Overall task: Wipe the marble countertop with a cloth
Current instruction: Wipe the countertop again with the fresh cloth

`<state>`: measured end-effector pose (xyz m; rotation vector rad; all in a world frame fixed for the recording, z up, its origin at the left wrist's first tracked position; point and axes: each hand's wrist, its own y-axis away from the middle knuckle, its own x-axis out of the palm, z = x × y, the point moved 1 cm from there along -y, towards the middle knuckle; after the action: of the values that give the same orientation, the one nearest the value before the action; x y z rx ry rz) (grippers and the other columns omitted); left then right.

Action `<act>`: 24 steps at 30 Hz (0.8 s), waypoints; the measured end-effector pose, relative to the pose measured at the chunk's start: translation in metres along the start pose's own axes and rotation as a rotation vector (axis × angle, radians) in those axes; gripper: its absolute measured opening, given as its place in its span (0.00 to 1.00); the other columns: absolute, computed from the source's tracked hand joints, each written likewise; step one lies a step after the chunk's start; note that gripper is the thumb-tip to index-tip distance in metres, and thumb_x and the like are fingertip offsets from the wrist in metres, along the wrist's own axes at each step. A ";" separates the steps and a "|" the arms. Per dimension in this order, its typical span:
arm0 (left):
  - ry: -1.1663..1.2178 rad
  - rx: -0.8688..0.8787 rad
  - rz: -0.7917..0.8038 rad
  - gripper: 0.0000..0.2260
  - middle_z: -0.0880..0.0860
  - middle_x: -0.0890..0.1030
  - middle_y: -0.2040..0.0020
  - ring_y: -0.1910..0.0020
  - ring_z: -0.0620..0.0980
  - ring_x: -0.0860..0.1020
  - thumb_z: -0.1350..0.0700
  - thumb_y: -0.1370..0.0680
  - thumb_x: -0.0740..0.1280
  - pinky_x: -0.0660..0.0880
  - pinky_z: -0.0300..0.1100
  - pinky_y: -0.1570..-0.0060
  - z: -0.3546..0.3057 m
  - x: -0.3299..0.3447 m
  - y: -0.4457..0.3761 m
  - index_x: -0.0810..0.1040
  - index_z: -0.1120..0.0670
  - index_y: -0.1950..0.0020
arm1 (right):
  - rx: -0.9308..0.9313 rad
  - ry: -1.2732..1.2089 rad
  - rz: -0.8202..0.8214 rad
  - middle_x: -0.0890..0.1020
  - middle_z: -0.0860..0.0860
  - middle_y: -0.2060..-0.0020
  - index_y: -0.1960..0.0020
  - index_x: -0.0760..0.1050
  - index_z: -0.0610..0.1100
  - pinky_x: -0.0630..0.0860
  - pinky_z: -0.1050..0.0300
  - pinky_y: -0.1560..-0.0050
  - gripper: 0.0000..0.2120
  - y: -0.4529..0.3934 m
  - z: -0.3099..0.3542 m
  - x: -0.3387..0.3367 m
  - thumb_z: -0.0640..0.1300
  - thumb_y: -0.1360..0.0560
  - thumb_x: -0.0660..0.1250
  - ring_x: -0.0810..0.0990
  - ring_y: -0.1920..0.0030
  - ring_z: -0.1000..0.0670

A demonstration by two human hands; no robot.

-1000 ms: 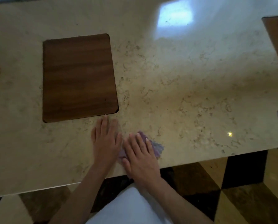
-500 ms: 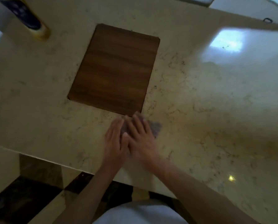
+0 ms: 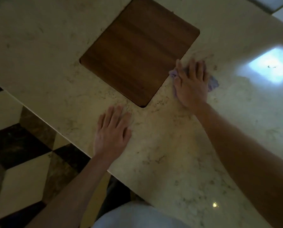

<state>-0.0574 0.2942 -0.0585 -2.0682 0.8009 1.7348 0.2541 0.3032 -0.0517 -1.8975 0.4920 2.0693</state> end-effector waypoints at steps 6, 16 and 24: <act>0.019 -0.021 -0.041 0.21 0.54 0.64 0.21 0.21 0.58 0.59 0.48 0.17 0.56 0.56 0.56 0.24 0.001 0.001 0.002 0.68 0.50 0.25 | -0.610 -0.104 0.226 0.61 0.49 0.19 0.19 0.56 0.58 0.51 0.36 0.22 0.25 0.217 0.090 0.023 0.60 0.15 0.45 0.48 0.18 0.39; 0.030 -0.029 -0.049 0.20 0.54 0.63 0.21 0.20 0.57 0.57 0.49 0.17 0.56 0.54 0.56 0.23 -0.006 -0.002 0.001 0.67 0.49 0.25 | 0.033 -0.001 0.082 0.50 0.42 0.18 0.18 0.49 0.56 0.48 0.31 0.22 0.29 0.041 -0.043 -0.010 0.61 0.17 0.37 0.43 0.19 0.35; 0.024 -0.011 -0.069 0.20 0.55 0.64 0.21 0.21 0.58 0.59 0.49 0.17 0.55 0.57 0.57 0.25 -0.003 0.000 0.002 0.67 0.50 0.25 | -0.646 -0.153 0.319 0.57 0.51 0.18 0.21 0.58 0.61 0.51 0.39 0.21 0.24 0.294 0.099 0.018 0.58 0.17 0.53 0.45 0.18 0.42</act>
<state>-0.0561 0.2910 -0.0581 -2.1026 0.7193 1.6848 0.0361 0.0822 -0.0463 -2.0521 0.0869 2.8174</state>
